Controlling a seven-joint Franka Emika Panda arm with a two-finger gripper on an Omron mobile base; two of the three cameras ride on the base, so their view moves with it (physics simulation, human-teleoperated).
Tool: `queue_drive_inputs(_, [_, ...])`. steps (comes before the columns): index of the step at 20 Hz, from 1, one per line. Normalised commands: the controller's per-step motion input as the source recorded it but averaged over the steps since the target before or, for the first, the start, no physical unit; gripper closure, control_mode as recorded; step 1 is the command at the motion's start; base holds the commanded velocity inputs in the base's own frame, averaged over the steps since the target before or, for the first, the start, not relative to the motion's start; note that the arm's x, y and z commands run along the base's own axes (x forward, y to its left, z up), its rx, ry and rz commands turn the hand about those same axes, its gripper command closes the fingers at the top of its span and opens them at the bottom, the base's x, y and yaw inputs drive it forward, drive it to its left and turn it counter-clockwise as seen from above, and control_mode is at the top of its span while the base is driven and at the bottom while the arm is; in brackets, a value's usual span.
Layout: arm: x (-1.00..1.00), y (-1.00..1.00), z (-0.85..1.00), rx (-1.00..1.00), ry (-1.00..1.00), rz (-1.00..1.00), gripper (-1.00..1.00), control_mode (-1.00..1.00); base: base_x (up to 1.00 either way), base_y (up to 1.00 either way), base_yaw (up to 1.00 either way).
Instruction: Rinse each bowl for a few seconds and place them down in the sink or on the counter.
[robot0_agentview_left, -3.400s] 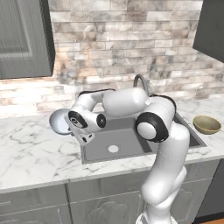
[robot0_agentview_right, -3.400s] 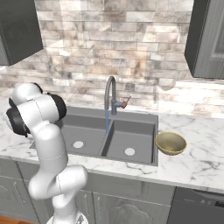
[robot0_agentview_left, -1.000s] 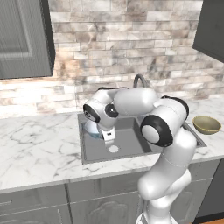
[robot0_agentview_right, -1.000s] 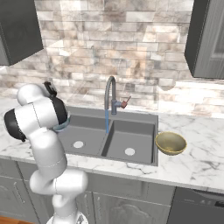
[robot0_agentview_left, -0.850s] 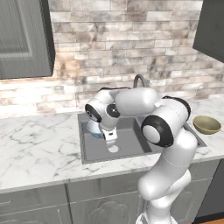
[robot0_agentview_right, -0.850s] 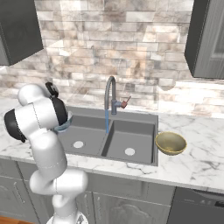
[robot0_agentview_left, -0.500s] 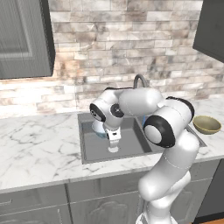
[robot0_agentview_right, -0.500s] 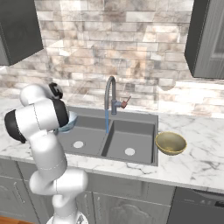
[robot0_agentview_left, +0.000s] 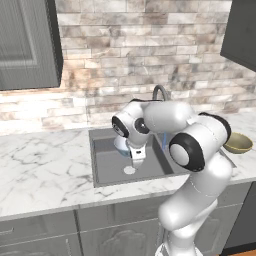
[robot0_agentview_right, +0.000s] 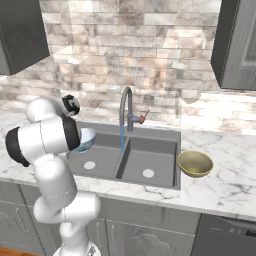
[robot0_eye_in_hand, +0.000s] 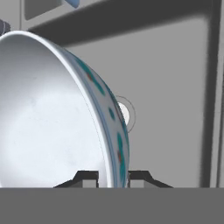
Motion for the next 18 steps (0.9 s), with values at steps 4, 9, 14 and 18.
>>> queue_drive_inputs(4, [0.00, -0.30, 0.12, 0.00, 0.03, -0.06, 1.00, -1.00, 0.00, 0.00, 0.00])
queue_drive_inputs(9, [0.05, -0.25, 0.12, 0.00, 0.06, -0.06, 1.00, -1.00, 0.00, 0.00, 0.00])
queue_drive_inputs(14, [0.16, -0.20, 0.14, 0.00, 0.06, -0.03, 1.00, -1.00, 0.00, 0.00, 0.00])
queue_drive_inputs(18, [0.17, -0.22, 0.10, 0.00, 0.07, -0.03, 1.00, -1.00, 0.00, 0.00, 0.00])
